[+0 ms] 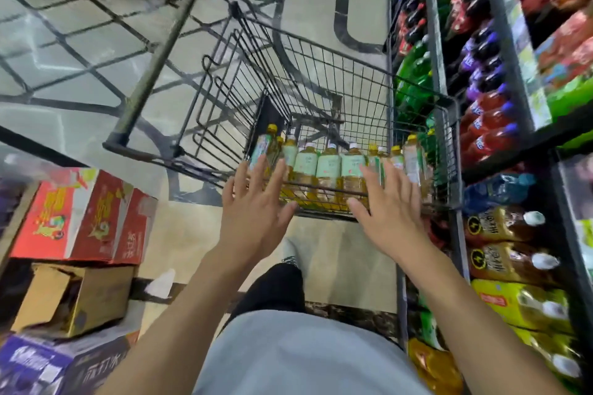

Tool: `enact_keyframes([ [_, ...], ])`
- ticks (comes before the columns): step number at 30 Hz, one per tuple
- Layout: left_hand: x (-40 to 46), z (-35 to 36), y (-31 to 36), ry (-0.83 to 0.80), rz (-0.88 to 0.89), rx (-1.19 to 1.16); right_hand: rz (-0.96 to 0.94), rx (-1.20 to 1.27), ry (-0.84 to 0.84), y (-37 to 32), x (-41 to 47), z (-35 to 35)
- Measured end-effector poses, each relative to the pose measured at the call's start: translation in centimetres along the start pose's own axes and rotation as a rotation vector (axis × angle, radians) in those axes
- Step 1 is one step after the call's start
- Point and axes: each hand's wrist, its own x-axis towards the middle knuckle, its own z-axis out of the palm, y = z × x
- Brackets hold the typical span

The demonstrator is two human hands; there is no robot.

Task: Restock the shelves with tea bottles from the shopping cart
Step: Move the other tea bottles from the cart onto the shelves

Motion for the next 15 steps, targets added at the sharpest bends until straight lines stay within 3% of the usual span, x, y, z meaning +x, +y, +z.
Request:
enact_keyframes([
  [6, 9.1, -1.1, -5.2, -0.098, -0.029, 0.076, -0.017, 0.005, -0.016, -3.8, 8.7, 0.0],
  [15, 17.3, 2.5, -8.1, -0.258, -0.116, 0.107, -0.084, 0.055, -0.255, -5.5, 19.6, 3.6],
])
